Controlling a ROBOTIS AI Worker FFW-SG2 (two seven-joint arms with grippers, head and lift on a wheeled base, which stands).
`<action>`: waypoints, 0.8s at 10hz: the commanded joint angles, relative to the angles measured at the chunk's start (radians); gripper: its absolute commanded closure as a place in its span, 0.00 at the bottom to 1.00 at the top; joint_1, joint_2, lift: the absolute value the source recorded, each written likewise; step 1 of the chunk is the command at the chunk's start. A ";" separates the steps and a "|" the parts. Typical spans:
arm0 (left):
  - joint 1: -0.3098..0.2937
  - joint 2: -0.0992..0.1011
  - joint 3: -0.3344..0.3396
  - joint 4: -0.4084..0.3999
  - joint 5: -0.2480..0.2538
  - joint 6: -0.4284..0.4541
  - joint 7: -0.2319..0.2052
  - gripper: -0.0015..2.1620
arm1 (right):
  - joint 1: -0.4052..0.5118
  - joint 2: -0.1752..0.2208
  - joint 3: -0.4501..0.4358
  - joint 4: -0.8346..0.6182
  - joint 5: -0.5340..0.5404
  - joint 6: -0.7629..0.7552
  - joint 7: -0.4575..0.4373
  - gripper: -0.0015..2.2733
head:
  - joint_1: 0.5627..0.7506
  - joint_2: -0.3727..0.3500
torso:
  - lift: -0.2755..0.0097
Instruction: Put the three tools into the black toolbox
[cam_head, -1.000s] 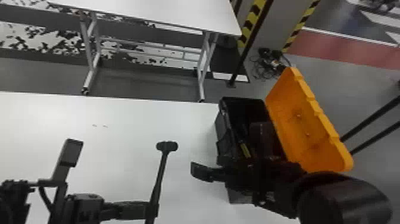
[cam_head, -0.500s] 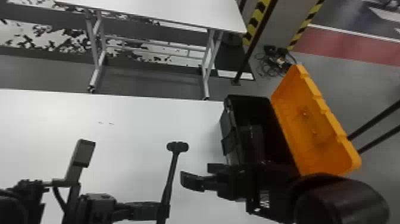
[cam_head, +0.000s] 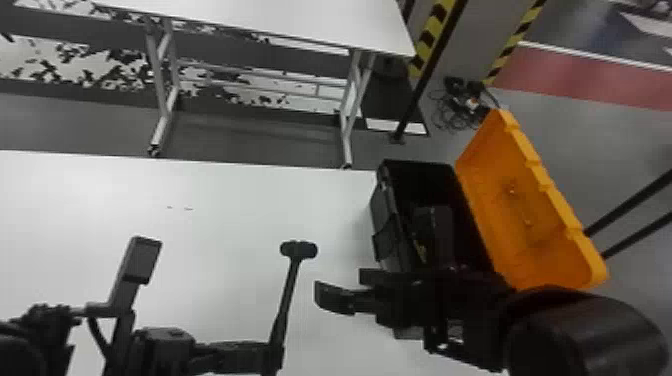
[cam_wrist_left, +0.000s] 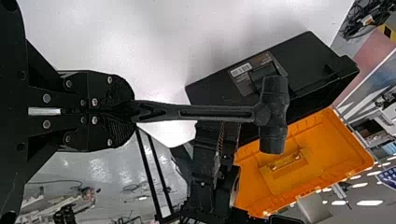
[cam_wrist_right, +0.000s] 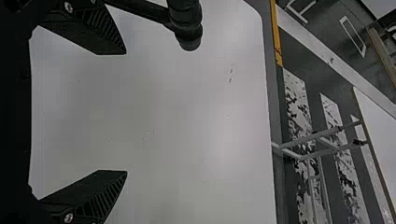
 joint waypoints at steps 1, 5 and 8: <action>0.006 0.003 0.008 -0.001 0.000 -0.002 0.000 0.99 | -0.005 -0.017 -0.024 -0.001 -0.013 0.010 0.000 0.04 | 0.70 0.15 | 0.79; 0.005 -0.002 0.002 0.006 -0.011 -0.006 0.002 0.99 | -0.005 0.009 -0.057 -0.058 -0.137 0.166 -0.002 0.04 | 0.70 0.17 | 0.79; 0.009 -0.002 -0.002 0.006 -0.020 -0.006 0.002 0.99 | -0.018 0.020 -0.108 -0.076 -0.265 0.252 0.002 0.04 | 0.70 0.19 | 0.79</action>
